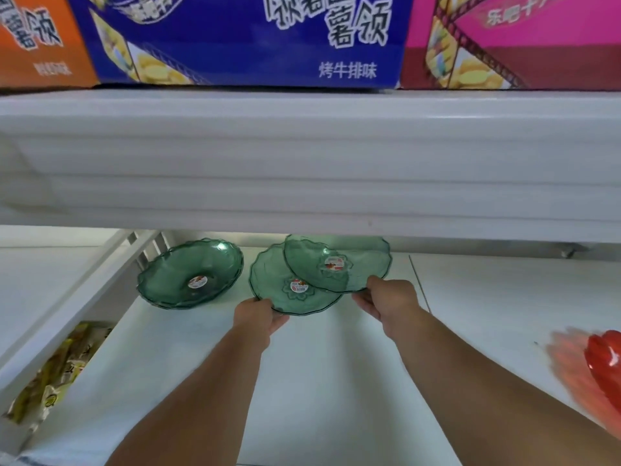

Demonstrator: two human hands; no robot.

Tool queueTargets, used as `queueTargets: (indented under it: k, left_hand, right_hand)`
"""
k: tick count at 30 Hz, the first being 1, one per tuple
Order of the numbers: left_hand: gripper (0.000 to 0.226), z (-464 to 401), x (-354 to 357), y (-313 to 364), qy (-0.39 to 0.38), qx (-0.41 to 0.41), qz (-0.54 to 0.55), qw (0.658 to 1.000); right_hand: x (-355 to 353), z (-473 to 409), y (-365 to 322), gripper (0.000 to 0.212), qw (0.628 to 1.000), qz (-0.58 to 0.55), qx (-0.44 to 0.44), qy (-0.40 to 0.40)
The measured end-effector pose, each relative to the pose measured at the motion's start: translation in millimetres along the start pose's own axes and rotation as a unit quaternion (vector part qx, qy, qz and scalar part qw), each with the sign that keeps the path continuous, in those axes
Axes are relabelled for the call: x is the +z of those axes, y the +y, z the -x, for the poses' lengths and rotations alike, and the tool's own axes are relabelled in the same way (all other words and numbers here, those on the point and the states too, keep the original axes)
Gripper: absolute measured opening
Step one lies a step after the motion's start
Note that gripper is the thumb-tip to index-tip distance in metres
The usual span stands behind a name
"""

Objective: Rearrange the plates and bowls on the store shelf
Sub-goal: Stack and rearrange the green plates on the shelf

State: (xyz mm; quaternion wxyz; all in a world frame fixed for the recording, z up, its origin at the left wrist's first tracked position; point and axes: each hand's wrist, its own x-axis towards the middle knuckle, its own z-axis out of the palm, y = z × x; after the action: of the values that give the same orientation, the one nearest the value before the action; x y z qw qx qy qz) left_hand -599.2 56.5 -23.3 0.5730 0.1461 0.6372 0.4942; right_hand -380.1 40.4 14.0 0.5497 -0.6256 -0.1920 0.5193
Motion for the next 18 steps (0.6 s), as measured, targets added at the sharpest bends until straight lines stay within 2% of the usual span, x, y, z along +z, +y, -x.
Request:
queueTargets:
  k: [6,18]
  left_hand:
    - [0.008,-6.7,5.0,3.9,-0.023,0.004,0.023,0.999]
    - [0.025,-15.9,7.6,5.5,-0.127,0.004,0.042,0.991]
  right_hand:
    - [32.4,4.5,9.5,0.010,0.999,0.020,0.013,-0.022]
    - [50.5,-5.5,14.8,0.009,0.999,0.034,0.024,-0.007]
